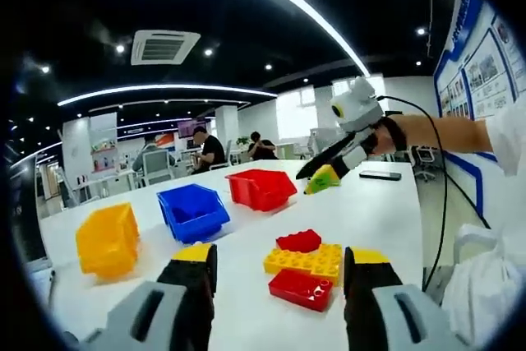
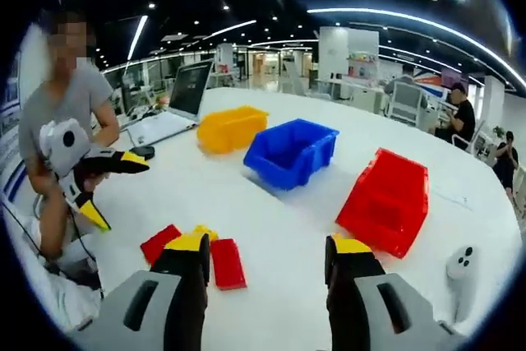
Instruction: Take apart the toy blocks one by one and place each separated block into its matching bin, sorting the blocks by their type until all the connected pieces are disassembled and separated into the correct bins
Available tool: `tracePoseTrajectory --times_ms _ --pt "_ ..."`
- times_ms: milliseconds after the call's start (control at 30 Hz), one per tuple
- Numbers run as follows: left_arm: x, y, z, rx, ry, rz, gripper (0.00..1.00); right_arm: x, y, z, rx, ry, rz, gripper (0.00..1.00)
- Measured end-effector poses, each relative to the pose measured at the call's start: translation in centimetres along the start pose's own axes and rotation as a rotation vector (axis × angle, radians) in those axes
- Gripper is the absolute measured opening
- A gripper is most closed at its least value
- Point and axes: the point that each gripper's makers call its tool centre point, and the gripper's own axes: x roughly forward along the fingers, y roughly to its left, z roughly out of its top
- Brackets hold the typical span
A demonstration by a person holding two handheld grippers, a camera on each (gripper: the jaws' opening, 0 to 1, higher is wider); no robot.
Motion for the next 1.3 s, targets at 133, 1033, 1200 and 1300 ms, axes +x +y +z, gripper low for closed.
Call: tracePoseTrajectory --times_ms 133,1033,1200,1300 --pt "0.0 -0.3 -0.1 -0.005 0.01 -0.01 0.62 1.7 0.9 -1.4 -0.025 0.041 0.015 0.55" --pt "-0.2 -0.3 -0.2 -0.004 0.015 -0.014 0.61 4.9 3.8 -4.1 -0.003 0.153 0.135 0.39" --pt "-0.1 -0.4 -0.2 -0.005 0.015 -0.015 0.61 6.2 2.6 -4.8 -0.032 0.181 0.087 0.25" --pt "0.0 -0.4 -0.2 -0.007 0.016 -0.017 0.61 6.0 2.6 -5.2 -0.007 0.202 0.076 0.25"
